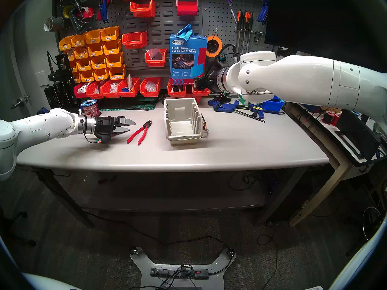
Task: Take out tools from the storage box
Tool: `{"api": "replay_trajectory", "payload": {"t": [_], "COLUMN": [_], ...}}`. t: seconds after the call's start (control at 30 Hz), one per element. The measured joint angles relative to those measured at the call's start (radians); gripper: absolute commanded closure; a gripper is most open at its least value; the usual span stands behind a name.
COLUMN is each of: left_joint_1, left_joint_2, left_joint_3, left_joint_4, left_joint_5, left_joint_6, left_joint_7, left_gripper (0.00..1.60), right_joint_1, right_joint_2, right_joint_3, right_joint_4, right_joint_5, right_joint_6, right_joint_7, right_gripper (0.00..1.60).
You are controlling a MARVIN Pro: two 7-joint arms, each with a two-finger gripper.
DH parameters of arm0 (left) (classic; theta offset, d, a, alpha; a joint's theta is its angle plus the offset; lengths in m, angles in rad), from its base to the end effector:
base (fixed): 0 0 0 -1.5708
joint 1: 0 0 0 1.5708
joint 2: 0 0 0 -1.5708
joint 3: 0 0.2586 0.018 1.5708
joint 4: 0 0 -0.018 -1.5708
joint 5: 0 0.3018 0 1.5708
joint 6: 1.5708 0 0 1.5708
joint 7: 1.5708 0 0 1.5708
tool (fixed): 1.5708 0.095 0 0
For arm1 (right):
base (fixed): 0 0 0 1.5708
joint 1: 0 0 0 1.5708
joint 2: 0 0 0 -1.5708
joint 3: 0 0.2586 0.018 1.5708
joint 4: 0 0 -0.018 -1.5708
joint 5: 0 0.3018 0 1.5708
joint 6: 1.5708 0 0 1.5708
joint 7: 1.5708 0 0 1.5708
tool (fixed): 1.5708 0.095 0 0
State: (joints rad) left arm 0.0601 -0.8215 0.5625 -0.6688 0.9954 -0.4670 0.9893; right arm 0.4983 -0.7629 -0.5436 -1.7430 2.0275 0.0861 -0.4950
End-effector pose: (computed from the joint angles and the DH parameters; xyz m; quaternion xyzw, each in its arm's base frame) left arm 0.5239 0.1524 -0.1624 0.0662 0.8143 -0.4508 0.3596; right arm 0.4738 0.0526 -0.0075 -0.8045 -0.1285 -0.5739 0.0825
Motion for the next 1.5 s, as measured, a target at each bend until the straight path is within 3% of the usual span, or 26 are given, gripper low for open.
{"api": "replay_trajectory", "payload": {"t": [0.3,0.73,1.1,1.33,1.5], "left_joint_1": [0.007,0.119,0.212,0.24,0.243], "left_joint_2": [0.027,0.096,0.115,0.117,0.118], "left_joint_3": [-0.127,-0.269,-0.368,-0.383,-0.387], "left_joint_4": [-0.097,-0.179,-0.23,-0.251,-0.257], "left_joint_5": [-0.14,-0.377,-0.559,-0.588,-0.596], "left_joint_6": [0.074,0.305,0.467,0.5,0.51], "left_joint_7": [0.076,0.125,0.192,0.206,0.21], "left_gripper": [0.0,0.0,0.0,0.0,0.0], "right_joint_1": [0.0,0.0,0.0,0.004,0.013], "right_joint_2": [0.0,0.0,0.0,-0.01,-0.03], "right_joint_3": [0.0,0.0,0.0,0.0,-0.001], "right_joint_4": [0.0,0.0,0.0,0.012,0.036], "right_joint_5": [0.0,0.0,0.0,-0.004,-0.004], "right_joint_6": [0.0,0.0,0.0,0.013,0.062], "right_joint_7": [0.0,0.0,0.0,0.006,0.016], "right_gripper": [0.0,0.0,0.0,0.0,0.0]}}
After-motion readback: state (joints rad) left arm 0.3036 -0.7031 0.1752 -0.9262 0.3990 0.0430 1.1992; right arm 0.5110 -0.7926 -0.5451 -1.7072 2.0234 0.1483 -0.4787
